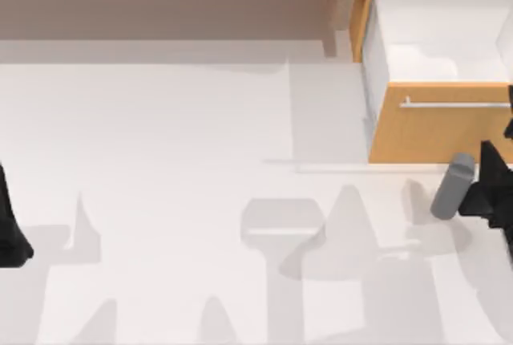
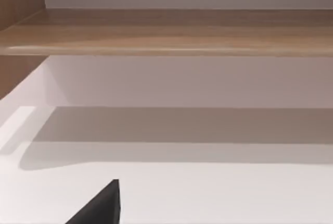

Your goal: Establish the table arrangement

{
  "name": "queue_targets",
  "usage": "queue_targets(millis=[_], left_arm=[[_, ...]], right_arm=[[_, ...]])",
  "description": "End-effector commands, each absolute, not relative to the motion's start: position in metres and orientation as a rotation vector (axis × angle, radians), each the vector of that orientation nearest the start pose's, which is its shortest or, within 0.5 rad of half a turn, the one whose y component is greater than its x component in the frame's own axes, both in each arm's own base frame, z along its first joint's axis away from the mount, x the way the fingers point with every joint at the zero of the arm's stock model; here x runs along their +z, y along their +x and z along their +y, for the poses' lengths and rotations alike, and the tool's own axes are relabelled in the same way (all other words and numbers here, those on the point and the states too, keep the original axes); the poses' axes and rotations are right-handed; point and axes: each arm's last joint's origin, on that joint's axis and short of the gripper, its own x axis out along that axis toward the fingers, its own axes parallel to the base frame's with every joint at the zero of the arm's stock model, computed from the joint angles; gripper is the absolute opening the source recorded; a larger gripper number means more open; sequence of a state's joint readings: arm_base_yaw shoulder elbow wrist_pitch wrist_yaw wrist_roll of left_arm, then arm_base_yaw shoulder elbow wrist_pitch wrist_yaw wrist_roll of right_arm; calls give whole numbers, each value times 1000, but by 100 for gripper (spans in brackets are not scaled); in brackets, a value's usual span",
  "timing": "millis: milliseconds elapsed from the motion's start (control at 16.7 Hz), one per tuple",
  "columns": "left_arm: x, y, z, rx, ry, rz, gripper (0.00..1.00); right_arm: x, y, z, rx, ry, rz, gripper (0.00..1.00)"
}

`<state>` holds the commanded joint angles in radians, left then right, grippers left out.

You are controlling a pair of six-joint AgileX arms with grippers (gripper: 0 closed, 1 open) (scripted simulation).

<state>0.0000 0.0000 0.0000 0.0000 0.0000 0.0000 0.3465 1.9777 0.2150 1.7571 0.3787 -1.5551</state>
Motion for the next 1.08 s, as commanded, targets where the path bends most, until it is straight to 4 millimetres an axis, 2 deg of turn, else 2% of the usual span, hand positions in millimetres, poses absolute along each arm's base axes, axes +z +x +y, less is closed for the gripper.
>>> queue_targets(millis=[240,660,900,1080], left_arm=[[160,106,-1,0,0,0,100],[160,106,-1,0,0,0,100],[160,106,-1,0,0,0,100],[160,106,-1,0,0,0,100]], right_arm=[[88,228,70,-6,-1572,17,100],[89,252,71,-8,-1571,8,100],[89,253,71,-8,-1571,8,100],[89,253,71,-8,-1571,8,77]])
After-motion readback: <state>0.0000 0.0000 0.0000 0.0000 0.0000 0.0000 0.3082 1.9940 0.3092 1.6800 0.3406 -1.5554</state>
